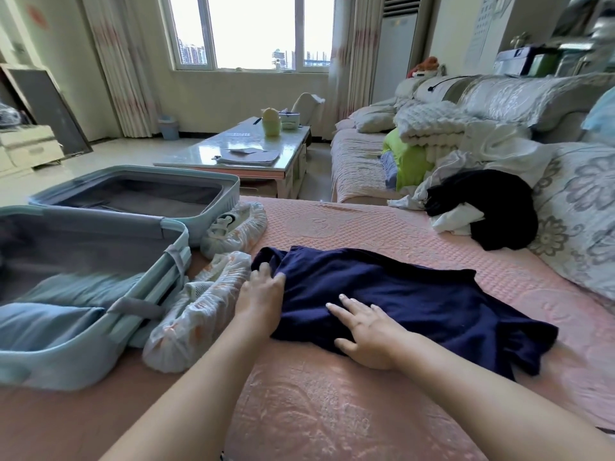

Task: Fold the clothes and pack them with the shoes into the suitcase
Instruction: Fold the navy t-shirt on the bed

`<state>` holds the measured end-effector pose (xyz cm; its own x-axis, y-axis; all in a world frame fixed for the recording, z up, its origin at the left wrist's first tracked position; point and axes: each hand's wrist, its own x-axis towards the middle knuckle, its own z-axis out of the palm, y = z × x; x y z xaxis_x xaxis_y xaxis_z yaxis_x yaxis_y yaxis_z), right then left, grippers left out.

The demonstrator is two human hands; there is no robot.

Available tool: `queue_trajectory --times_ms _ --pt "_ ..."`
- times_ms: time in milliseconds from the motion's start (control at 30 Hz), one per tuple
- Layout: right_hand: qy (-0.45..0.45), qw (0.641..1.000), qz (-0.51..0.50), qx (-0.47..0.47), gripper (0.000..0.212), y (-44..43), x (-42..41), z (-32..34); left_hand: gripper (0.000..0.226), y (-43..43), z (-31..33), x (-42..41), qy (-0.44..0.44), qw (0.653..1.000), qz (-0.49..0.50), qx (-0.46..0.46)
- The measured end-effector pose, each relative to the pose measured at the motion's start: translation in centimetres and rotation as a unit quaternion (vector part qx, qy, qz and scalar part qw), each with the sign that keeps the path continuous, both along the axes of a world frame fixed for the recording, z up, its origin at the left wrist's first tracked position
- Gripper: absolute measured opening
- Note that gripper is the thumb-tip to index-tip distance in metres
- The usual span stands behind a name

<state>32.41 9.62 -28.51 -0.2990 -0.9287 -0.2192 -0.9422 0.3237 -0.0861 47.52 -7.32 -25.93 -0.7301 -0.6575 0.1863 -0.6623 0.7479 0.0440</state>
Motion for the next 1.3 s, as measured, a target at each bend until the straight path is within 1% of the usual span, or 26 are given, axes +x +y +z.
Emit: queue_trajectory --times_ms 67,100,167,233,267,333,367,433,500,567,600,633,667,700,733,800,833,900,967,1000,1067,1133,1167,1233,1267,1300 --pt "-0.009 1.000 -0.001 -0.015 0.075 0.6 0.1 0.2 0.054 1.0 -0.2 -1.1 0.018 0.997 -0.053 -0.057" --pt "-0.016 1.000 -0.007 -0.025 0.074 0.9 0.1 0.3 0.055 1.5 -0.7 -1.6 0.021 0.994 -0.093 -0.053" --pt "-0.030 0.999 -0.031 -0.032 0.071 1.8 -0.1 0.4 0.055 2.2 -2.1 -2.3 -0.023 0.988 -0.148 0.030" --pt "-0.022 0.998 -0.054 0.003 0.070 3.1 -0.7 -0.1 0.061 2.9 -3.5 -2.3 -0.114 0.979 -0.112 0.127" --pt "-0.004 0.998 -0.056 0.029 0.070 3.9 -1.1 -0.5 0.063 3.0 -3.8 -2.3 -0.151 0.973 -0.084 0.156" --pt "0.034 0.997 -0.043 0.058 0.070 5.5 -1.7 -1.0 0.067 3.2 -3.9 -2.5 -0.187 0.965 -0.043 0.178" --pt "0.038 0.997 -0.037 0.057 0.069 6.3 -1.9 -0.9 0.068 3.5 -3.6 -2.6 -0.195 0.964 -0.029 0.181" --pt "0.012 0.999 -0.047 0.025 0.067 7.6 -2.3 -0.4 0.072 4.2 -2.8 -3.3 -0.201 0.965 -0.020 0.170" --pt "0.012 0.996 -0.087 -0.031 0.063 8.9 -2.9 0.3 0.073 5.1 -2.2 -4.1 -0.194 0.969 -0.060 0.138" --pt "0.097 0.979 -0.158 -0.083 0.054 10.2 -4.1 1.1 0.071 6.4 -2.0 -5.2 -0.166 0.970 -0.139 0.111" --pt "0.152 0.964 -0.201 -0.086 0.047 10.9 -4.7 1.5 0.069 7.4 -2.0 -5.9 -0.149 0.966 -0.178 0.116" --pt "0.194 0.947 -0.246 -0.070 0.041 11.7 -5.3 2.0 0.069 8.4 -2.0 -6.5 -0.139 0.959 -0.210 0.130" --pt "0.215 0.933 -0.287 -0.042 0.038 12.5 -5.8 2.3 0.069 9.6 -2.2 -7.0 -0.140 0.951 -0.234 0.145" --pt "0.217 0.923 -0.316 -0.011 0.041 13.3 -6.2 2.4 0.071 10.7 -2.5 -7.4 -0.152 0.944 -0.248 0.155" --pt "0.205 0.921 -0.331 0.017 0.049 14.0 -6.6 2.1 0.072 11.8 -3.0 -7.7 -0.170 0.940 -0.251 0.157" --pt "0.162 0.933 -0.318 0.038 0.060 15.1 -7.0 1.2 0.073 13.2 -3.6 -8.0 -0.199 0.938 -0.247 0.142" --pt "0.135 0.943 -0.304 0.027 0.062 15.6 -6.9 0.9 0.071 13.6 -3.7 -8.1 -0.198 0.938 -0.252 0.132" --pt "0.096 0.954 -0.282 -0.028 0.063 16.3 -6.9 0.8 0.059 13.9 -3.7 -8.4 -0.166 0.936 -0.285 0.121" --pt "0.083 0.953 -0.274 -0.097 0.054 17.1 -7.7 1.2 0.048 14.2 -3.5 -8.9 -0.131 0.928 -0.328 0.117" --pt "0.076 0.953 -0.275 -0.107 0.049 17.7 -8.2 1.4 0.046 14.4 -3.3 -9.1 -0.125 0.922 -0.344 0.124" --pt "0.034 0.957 -0.277 -0.074 0.040 19.1 -8.9 1.7 0.044 14.9 -3.1 -9.2 -0.120 0.915 -0.354 0.154" --pt "-0.012 0.961 -0.274 -0.025 0.038 20.3 -9.0 1.5 0.043 15.3 -2.9 -9.2 -0.089 0.919 -0.347 0.165" --pt "-0.003 0.963 -0.268 -0.024 0.038 20.5 -9.1 1.5 0.043 15.6 -2.8 -9.3 -0.061 0.923 -0.344 0.161" --pt "0.085 0.962 -0.247 -0.080 0.039 20.4 -9.3 1.9 0.044 16.2 -2.7 -10.0 0.005 0.926 -0.351 0.136" --pt "0.125 0.958 -0.234 -0.107 0.041 20.2 -9.5 2.0 0.050 16.6 -2.8 -10.4 0.022 0.924 -0.361 0.122" --pt "0.141 0.959 -0.219 -0.113 0.046 19.9 -9.5 2.1 0.059 17.0 -2.8 -10.8 0.010 0.923 -0.366 0.118"
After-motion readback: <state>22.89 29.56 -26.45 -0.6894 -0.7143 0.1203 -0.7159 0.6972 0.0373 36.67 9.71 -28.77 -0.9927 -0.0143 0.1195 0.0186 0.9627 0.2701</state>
